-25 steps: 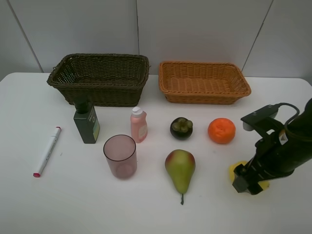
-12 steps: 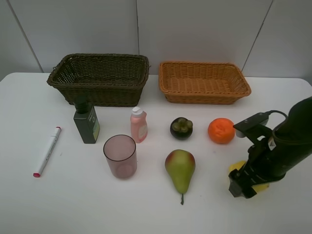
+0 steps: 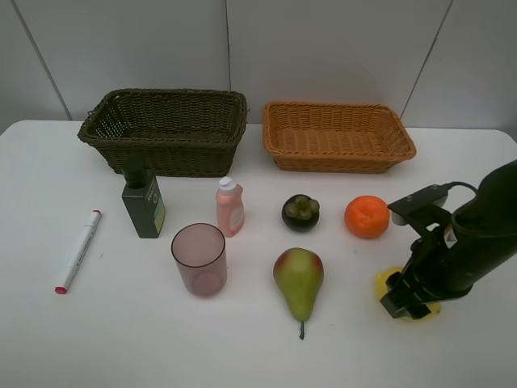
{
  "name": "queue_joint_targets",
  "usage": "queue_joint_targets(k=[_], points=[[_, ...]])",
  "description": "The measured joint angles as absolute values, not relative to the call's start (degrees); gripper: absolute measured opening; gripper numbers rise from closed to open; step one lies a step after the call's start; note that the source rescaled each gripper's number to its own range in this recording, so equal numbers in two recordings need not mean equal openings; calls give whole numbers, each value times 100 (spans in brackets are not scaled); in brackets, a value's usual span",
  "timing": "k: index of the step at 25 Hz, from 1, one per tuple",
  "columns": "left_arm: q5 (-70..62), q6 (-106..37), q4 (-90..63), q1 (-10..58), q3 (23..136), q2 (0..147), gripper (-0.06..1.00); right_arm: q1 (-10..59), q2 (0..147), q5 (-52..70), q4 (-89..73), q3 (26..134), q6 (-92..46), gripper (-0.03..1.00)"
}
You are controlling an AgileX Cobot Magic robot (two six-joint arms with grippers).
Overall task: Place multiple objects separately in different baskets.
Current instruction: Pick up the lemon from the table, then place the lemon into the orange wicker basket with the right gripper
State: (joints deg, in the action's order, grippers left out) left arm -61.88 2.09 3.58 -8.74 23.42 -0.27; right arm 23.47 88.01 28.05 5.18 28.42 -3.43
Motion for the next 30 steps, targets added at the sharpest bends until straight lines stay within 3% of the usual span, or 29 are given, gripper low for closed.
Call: queue_joint_targets(k=[6,14,21,30], points=[[-6188,209,358,-874,2342,-27,100,2347,8685,3795,524,3651,-333,0],[-6188,209,358,-874,2342,-27,100,2347,8237,5018,813,5799,-323,0],[-6188,209,358,-874,2342,-27,100,2128,8621,4973,1149,7120,-344,0],[-6188,209,358,-874,2342,-27,100,1648,9891,4005,1245,7872,-344,0]])
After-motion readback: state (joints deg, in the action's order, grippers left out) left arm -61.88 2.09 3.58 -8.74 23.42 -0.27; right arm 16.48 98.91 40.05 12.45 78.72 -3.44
